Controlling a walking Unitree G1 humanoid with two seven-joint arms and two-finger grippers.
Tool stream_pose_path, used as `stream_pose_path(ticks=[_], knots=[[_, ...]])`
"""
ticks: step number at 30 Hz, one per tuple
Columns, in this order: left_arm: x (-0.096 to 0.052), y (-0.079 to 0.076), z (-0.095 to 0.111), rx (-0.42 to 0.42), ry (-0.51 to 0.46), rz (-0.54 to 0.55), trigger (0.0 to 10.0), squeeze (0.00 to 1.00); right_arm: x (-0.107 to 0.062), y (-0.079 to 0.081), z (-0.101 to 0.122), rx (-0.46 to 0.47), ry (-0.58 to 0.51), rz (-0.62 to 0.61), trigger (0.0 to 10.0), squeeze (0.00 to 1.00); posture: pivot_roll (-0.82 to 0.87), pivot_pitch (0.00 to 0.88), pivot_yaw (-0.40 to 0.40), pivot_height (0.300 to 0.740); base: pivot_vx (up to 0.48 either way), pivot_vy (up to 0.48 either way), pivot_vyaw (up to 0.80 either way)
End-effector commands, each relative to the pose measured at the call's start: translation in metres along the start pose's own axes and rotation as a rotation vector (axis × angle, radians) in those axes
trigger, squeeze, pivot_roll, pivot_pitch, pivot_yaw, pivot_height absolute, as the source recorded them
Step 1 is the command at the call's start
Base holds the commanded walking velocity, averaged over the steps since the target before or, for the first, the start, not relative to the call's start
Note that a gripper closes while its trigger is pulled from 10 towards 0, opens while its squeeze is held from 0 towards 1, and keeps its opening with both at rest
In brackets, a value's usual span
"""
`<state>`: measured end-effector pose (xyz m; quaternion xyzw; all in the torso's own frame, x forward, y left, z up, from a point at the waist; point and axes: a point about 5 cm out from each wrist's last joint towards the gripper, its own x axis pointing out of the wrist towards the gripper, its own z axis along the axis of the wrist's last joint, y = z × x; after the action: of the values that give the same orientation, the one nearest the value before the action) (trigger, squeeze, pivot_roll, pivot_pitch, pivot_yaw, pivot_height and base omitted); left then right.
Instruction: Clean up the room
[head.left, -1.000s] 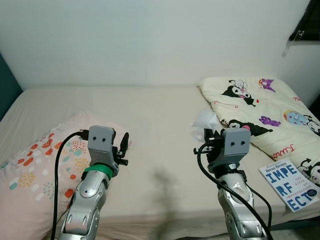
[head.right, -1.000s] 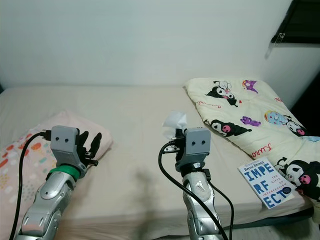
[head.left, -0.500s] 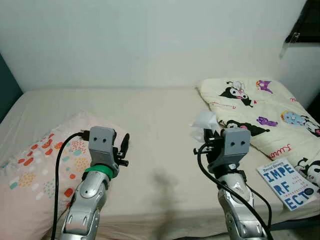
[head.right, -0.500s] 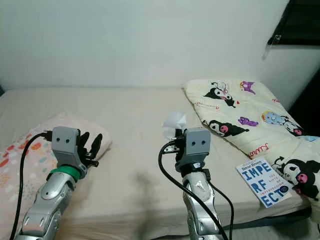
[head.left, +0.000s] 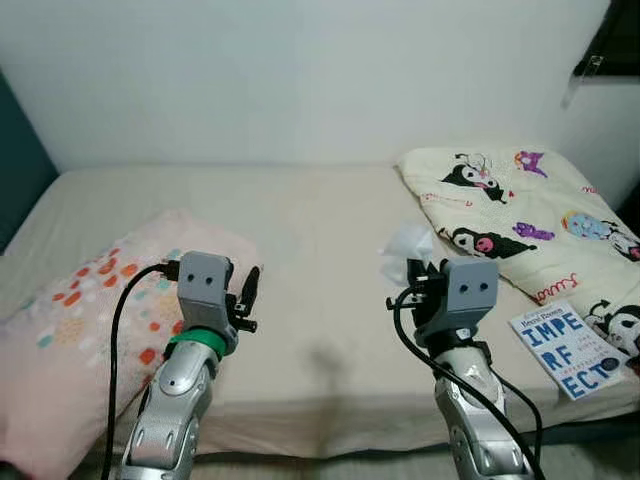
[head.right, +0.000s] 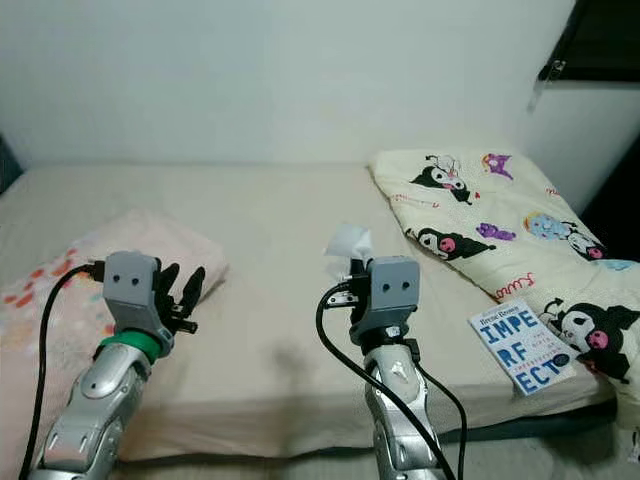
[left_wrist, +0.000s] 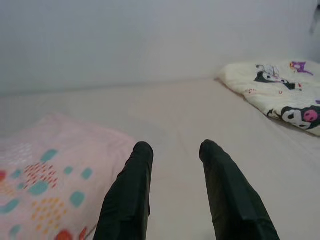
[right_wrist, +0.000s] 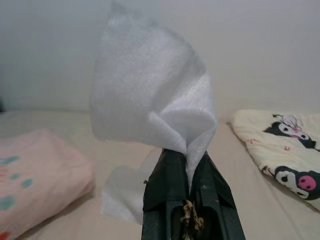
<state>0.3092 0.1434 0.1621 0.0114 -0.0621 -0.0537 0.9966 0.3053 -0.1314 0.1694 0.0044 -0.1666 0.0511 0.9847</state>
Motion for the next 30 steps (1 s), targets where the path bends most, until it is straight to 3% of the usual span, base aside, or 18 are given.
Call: stream_pose_path(ticks=[1, 8, 13, 30], knots=[[-0.003, 0.002, -0.006, 0.006, 0.029, 0.01, 10.0, 0.0, -0.001, 0.002, -0.004, 0.001, 0.02, 0.007, 10.0, 0.0, -0.1, 0.027, 0.038, 0.733, -0.405, 0.0, 0.0], [-0.003, 0.002, -0.006, 0.007, 0.029, 0.009, 10.0, 0.0, -0.001, 0.003, -0.004, -0.001, 0.022, 0.007, 10.0, 0.0, -0.1, 0.029, 0.04, 0.733, -0.378, 0.0, 0.0], [-0.003, 0.002, -0.006, 0.009, 0.03, 0.01, 10.0, 0.0, -0.001, 0.003, -0.005, -0.003, 0.027, 0.018, 10.0, 0.0, -0.1, 0.029, 0.04, 0.733, 0.0, 0.0, 0.0], [-0.003, 0.003, -0.015, 0.01, 0.134, 0.009, 10.0, 0.0, -0.003, 0.013, -0.007, 0.04, 0.033, 0.104, 10.0, 0.0, -0.1, 0.035, 0.04, 0.733, 0.0, 0.0, 0.74]])
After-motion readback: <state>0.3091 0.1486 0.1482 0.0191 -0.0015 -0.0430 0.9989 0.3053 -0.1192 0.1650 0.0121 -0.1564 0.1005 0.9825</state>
